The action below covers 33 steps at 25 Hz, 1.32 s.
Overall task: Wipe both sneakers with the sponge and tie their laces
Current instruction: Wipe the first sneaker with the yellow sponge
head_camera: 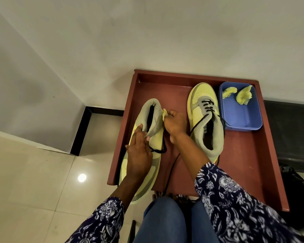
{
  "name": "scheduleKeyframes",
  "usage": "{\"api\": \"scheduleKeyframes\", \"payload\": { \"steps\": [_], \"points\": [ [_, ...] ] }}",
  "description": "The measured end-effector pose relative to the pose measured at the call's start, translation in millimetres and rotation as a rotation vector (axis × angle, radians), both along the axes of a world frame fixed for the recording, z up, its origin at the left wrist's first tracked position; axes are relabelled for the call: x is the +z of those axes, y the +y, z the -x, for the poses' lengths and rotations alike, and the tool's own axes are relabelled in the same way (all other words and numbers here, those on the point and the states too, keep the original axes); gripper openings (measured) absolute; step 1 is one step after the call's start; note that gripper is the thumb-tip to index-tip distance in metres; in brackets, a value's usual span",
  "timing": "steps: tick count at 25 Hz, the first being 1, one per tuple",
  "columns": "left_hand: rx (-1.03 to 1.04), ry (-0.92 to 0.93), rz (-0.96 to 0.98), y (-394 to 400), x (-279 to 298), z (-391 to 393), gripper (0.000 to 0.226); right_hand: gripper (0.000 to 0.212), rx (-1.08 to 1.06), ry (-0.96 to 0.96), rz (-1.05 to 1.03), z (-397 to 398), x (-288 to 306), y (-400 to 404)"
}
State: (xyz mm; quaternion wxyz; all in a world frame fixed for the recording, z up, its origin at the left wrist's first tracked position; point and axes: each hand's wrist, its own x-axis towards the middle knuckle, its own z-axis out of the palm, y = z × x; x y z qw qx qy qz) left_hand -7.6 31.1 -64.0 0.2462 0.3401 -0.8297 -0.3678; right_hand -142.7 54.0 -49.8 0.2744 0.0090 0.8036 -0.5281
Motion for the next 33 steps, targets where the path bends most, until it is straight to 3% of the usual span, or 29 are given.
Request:
{"api": "scheduleKeyframes", "payload": {
  "steps": [6,12,22,33],
  "points": [
    [-0.004,-0.007,-0.002,1,1,0,0.028,0.034,0.02,0.083,0.077,-14,-5,0],
    [-0.023,-0.002,0.019,0,-3,0,0.025,0.028,-0.042,0.238,0.068,-48,1,15],
    [-0.004,-0.002,-0.03,1,0,-1,0.03,0.028,0.032,0.374,0.226,-86,-12,30],
    [-0.044,0.034,0.001,-1,-8,-2,0.021,0.026,-0.064,0.2,0.096,-26,-12,12]
  ]
}}
